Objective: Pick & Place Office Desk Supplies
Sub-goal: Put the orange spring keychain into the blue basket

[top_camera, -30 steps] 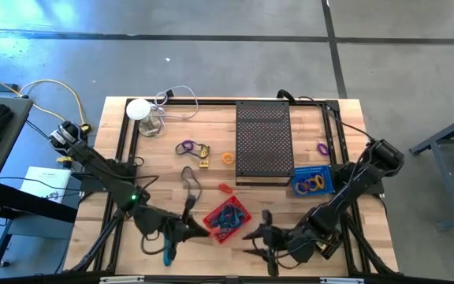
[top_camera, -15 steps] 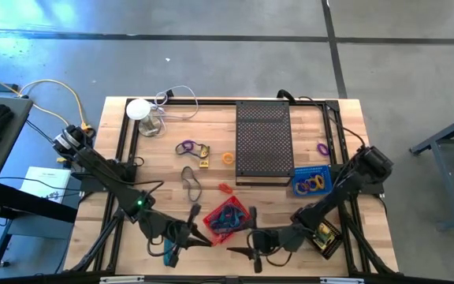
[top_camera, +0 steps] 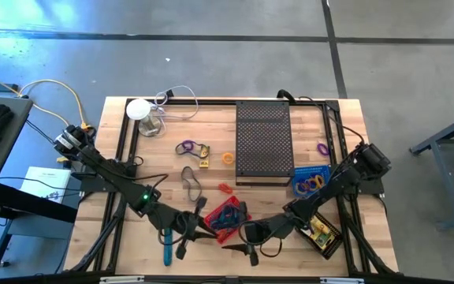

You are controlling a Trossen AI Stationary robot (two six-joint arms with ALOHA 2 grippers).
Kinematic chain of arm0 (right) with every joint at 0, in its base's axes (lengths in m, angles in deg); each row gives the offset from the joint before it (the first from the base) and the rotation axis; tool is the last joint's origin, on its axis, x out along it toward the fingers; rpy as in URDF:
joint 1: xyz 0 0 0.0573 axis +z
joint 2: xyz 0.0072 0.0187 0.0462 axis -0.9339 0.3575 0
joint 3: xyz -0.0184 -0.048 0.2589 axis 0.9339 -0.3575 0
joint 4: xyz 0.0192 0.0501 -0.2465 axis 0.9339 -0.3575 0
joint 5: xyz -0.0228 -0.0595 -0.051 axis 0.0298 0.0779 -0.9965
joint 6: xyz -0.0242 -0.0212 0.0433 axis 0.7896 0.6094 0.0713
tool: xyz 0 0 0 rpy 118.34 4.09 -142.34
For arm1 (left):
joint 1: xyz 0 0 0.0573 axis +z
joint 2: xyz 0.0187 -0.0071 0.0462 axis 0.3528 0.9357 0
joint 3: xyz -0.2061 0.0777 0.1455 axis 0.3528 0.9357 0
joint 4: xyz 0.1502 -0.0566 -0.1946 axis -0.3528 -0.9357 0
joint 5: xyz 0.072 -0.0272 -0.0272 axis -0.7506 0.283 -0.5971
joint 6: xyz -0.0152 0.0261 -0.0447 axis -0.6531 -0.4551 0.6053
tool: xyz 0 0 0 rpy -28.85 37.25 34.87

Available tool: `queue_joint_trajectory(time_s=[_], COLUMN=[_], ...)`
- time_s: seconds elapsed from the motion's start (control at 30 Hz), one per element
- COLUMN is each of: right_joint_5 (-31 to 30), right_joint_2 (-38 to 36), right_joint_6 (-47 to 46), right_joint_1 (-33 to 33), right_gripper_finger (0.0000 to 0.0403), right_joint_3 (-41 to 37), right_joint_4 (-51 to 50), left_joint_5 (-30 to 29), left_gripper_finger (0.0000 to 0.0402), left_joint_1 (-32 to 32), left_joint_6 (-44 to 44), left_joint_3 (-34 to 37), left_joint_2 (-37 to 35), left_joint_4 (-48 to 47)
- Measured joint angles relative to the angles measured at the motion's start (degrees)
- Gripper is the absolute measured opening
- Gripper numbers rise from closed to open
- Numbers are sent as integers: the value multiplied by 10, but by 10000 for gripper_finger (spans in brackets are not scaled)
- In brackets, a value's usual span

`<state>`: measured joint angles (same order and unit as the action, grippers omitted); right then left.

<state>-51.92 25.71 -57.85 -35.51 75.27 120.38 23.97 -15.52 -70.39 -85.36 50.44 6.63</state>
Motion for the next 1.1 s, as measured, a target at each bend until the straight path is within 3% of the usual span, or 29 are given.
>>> queue_joint_trajectory(time_s=[0.2, 0.47, 0.73, 0.87, 1.1], right_joint_5=[-4, -3, -9, -82, -287], right_joint_2=[0, 0, 0, -8, -47], right_joint_6=[19, 20, -33, -94, -256], right_joint_1=[-3, -7, 10, 46, 134], right_gripper_finger=[177, 28, 12, 8, 6], right_joint_3=[0, 0, 0, 0, 1], right_joint_4=[-13, -23, -74, -156, -347], left_joint_5=[0, -5, -21, -21, -21], left_gripper_finger=[1, 10, 86, 112, 120], left_joint_1=[5, 1, -15, -26, -35], left_joint_6=[0, -44, -89, -78, -64], left_joint_3=[0, 0, 0, 0, 0], left_joint_2=[0, 2, 3, 3, 3], left_joint_4=[0, 1, -4, -9, -24])
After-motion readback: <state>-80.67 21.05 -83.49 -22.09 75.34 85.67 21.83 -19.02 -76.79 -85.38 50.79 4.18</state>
